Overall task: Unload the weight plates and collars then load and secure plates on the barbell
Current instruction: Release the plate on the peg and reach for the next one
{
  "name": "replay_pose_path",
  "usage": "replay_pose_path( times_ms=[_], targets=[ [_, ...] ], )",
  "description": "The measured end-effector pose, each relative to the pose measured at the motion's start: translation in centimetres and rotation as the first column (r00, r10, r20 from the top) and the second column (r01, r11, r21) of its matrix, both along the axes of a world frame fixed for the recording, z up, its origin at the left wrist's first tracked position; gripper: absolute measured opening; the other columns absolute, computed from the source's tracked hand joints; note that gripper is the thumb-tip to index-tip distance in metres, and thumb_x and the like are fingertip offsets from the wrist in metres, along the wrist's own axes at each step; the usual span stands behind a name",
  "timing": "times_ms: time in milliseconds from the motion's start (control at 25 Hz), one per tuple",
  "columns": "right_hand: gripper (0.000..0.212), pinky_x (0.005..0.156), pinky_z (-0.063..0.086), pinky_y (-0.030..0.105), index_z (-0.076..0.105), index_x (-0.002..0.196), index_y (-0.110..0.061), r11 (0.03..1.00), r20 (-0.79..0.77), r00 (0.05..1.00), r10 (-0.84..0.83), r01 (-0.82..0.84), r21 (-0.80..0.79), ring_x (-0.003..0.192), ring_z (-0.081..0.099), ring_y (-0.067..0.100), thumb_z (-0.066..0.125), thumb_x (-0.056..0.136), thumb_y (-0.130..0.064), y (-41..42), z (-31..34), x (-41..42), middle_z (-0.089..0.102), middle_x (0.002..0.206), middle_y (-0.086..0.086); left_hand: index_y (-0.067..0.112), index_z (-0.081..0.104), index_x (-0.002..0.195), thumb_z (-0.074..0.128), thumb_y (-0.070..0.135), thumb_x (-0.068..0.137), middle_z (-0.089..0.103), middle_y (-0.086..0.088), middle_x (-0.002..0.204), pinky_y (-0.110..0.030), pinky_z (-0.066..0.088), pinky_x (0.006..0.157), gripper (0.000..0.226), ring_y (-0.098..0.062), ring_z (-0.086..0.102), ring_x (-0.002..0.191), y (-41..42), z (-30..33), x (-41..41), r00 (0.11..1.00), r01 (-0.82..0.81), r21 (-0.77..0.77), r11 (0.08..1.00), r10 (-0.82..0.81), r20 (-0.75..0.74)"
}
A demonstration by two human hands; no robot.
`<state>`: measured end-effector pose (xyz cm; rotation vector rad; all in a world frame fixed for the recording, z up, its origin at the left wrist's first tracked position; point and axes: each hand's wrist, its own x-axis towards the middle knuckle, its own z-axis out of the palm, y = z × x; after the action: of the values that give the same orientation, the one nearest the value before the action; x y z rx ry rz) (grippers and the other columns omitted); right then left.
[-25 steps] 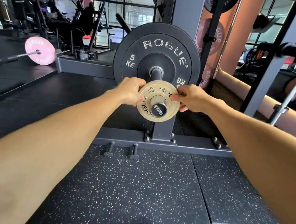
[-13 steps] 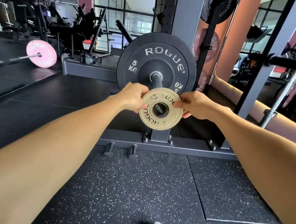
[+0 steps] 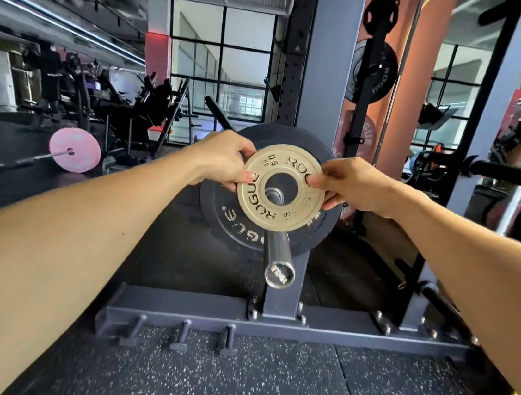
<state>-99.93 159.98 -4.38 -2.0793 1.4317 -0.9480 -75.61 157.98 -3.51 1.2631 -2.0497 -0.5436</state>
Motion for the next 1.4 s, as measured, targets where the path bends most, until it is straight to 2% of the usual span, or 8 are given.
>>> replay_pose_path(
  times_ms=[120, 360, 560, 720, 880, 1040, 1240, 1400],
  targets=[
    [0.027, 0.066, 0.06, 0.024, 0.064, 0.107, 0.002, 1.0, 0.002, 1.0, 0.015, -0.015, -0.005, 0.077, 0.069, 0.022, 0.06, 0.095, -0.022, -3.5, 2.4, -0.4, 0.071, 0.09, 0.015, 0.012, 0.064, 0.119, 0.069, 0.002, 0.089, 0.069, -0.001, 0.081, -0.036, 0.062, 0.078, 0.032, -0.019, 0.073, 0.088, -3.5, 2.5, -0.3, 1.0, -0.023, 0.0, 1.0, 0.023, 0.002],
    [0.031, 0.069, 0.061, 0.029, 0.061, 0.111, 0.006, 1.0, 0.023, 0.999, 0.029, -0.028, -0.013, 0.081, 0.068, 0.03, 0.061, 0.094, -0.02, -10.8, 10.0, -1.5, 0.069, 0.102, 0.027, 0.009, 0.059, 0.128, 0.068, 0.001, 0.089, 0.073, -0.009, 0.1, -0.037, 0.061, 0.079, 0.04, -0.022, 0.072, 0.09, -10.0, 9.9, -1.8, 0.999, -0.051, -0.004, 0.999, 0.051, -0.016],
    [0.025, 0.055, 0.056, 0.015, 0.063, 0.104, -0.002, 0.999, 0.001, 0.999, 0.033, -0.033, 0.009, 0.058, 0.069, 0.007, 0.061, 0.094, -0.024, -15.7, 21.6, -3.2, 0.071, 0.087, 0.012, 0.006, 0.054, 0.136, 0.069, 0.0, 0.088, 0.071, -0.009, 0.101, -0.041, 0.061, 0.083, 0.05, -0.024, 0.072, 0.093, -14.2, 21.7, -3.4, 0.997, -0.082, 0.021, 0.996, 0.083, -0.013],
    [0.017, 0.057, 0.056, 0.016, 0.063, 0.092, -0.008, 0.999, -0.013, 0.999, 0.035, -0.035, -0.005, 0.055, 0.069, 0.006, 0.062, 0.094, -0.025, -17.6, 33.6, -4.4, 0.07, 0.082, 0.009, 0.006, 0.058, 0.13, 0.069, 0.0, 0.089, 0.07, -0.007, 0.095, -0.034, 0.062, 0.075, 0.043, -0.02, 0.072, 0.089, -14.9, 33.8, -4.8, 0.995, -0.103, 0.01, 0.995, 0.103, 0.0],
    [0.015, 0.06, 0.058, 0.018, 0.063, 0.088, -0.013, 0.998, -0.013, 0.998, 0.059, -0.059, -0.022, 0.058, 0.07, 0.007, 0.061, 0.094, -0.026, -16.8, 46.7, -5.4, 0.07, 0.082, 0.008, 0.007, 0.059, 0.128, 0.068, -0.001, 0.089, 0.07, -0.006, 0.097, -0.032, 0.062, 0.073, 0.041, -0.016, 0.071, 0.083, -13.5, 47.2, -5.8, 0.993, -0.119, 0.018, 0.993, 0.119, -0.007],
    [0.013, 0.062, 0.059, 0.021, 0.062, 0.087, -0.014, 0.995, -0.002, 0.996, 0.091, -0.091, -0.038, 0.059, 0.07, 0.008, 0.061, 0.094, -0.025, -13.4, 56.7, -6.2, 0.07, 0.079, 0.008, 0.009, 0.059, 0.128, 0.067, 0.0, 0.09, 0.069, -0.005, 0.101, -0.035, 0.062, 0.076, 0.04, -0.019, 0.071, 0.089, -9.9, 57.4, -6.5, 0.991, -0.131, 0.024, 0.991, 0.131, -0.01],
    [0.014, 0.075, 0.06, 0.038, 0.061, 0.085, -0.018, 0.996, -0.006, 0.996, 0.087, -0.087, -0.036, 0.067, 0.072, 0.016, 0.062, 0.093, -0.03, -9.5, 64.3, -8.7, 0.071, 0.073, 0.003, 0.008, 0.054, 0.135, 0.067, 0.001, 0.09, 0.069, -0.01, 0.116, -0.025, 0.062, 0.066, 0.047, -0.016, 0.071, 0.08, -5.5, 64.8, -8.9, 0.991, -0.131, -0.014, 0.991, 0.132, 0.023],
    [0.014, 0.072, 0.062, 0.033, 0.062, 0.088, -0.014, 0.993, 0.003, 0.995, 0.102, -0.102, -0.059, 0.071, 0.07, 0.021, 0.06, 0.094, -0.027, -6.9, 67.9, -12.2, 0.071, 0.08, 0.008, 0.007, 0.053, 0.137, 0.066, -0.001, 0.091, 0.069, -0.009, 0.107, -0.034, 0.062, 0.075, 0.048, -0.021, 0.073, 0.086, -3.4, 68.5, -12.4, 0.992, -0.124, -0.026, 0.992, 0.124, 0.009]
  ],
)
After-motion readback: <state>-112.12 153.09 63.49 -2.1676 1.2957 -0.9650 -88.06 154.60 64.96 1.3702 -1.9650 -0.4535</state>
